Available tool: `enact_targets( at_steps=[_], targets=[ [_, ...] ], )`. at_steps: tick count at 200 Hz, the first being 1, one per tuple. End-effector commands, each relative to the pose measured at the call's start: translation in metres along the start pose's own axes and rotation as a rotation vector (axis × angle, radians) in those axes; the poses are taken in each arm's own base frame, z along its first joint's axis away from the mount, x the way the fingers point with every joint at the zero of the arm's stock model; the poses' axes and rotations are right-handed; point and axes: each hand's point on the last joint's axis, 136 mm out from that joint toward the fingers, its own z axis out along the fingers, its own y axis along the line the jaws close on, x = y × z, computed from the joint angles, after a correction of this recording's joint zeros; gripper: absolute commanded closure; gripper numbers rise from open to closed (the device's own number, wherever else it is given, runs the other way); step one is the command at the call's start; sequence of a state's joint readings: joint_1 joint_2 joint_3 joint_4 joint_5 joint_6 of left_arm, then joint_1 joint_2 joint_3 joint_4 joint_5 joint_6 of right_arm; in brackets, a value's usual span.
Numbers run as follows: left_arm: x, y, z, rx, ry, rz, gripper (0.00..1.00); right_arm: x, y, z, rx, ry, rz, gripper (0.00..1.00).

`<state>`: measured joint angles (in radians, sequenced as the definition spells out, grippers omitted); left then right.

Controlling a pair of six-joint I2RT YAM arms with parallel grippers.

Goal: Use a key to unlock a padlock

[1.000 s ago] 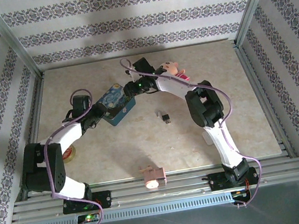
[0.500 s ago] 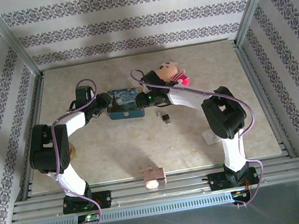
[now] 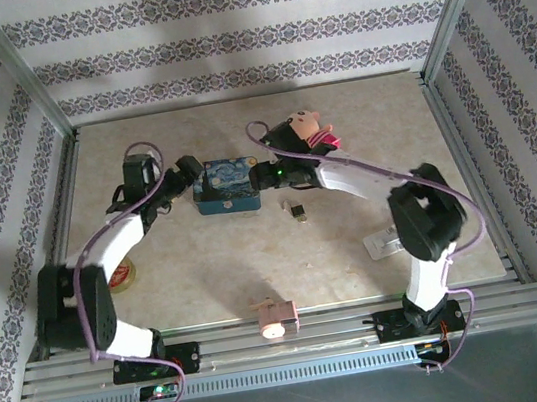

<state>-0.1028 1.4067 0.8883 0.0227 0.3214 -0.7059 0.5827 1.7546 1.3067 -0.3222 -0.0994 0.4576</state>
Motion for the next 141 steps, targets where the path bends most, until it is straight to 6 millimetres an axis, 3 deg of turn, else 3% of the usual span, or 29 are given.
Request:
enact_targets(
  at_steps=[1, 32, 61, 65, 103, 141],
  targets=[
    [-0.016, 0.021, -0.044, -0.162, -0.132, 0.169, 0.01, -0.012, -0.027, -0.047, 0.077, -0.107, -0.002, 0.31],
    [-0.026, 0.051, -0.098, -0.31, -0.353, 0.303, 0.01, 0.001, -0.07, -0.093, 0.163, -0.203, 0.022, 0.2],
    [-0.024, 0.078, -0.133, -0.393, -0.554, 0.367, 0.01, 0.017, -0.11, -0.125, 0.267, -0.296, 0.045, 0.07],
    [-0.025, 0.079, -0.138, -0.392, -0.593, 0.379, 0.01, 0.018, -0.114, -0.13, 0.276, -0.313, 0.047, 0.02],
    [-0.017, 0.1, -0.146, -0.43, -0.754, 0.485, 0.01, 0.029, -0.145, -0.154, 0.359, -0.445, 0.017, 0.02],
    [-0.011, 0.102, -0.119, -0.419, -0.689, 0.606, 0.01, 0.033, -0.164, -0.153, 0.439, -0.558, -0.12, 0.02]
  ],
)
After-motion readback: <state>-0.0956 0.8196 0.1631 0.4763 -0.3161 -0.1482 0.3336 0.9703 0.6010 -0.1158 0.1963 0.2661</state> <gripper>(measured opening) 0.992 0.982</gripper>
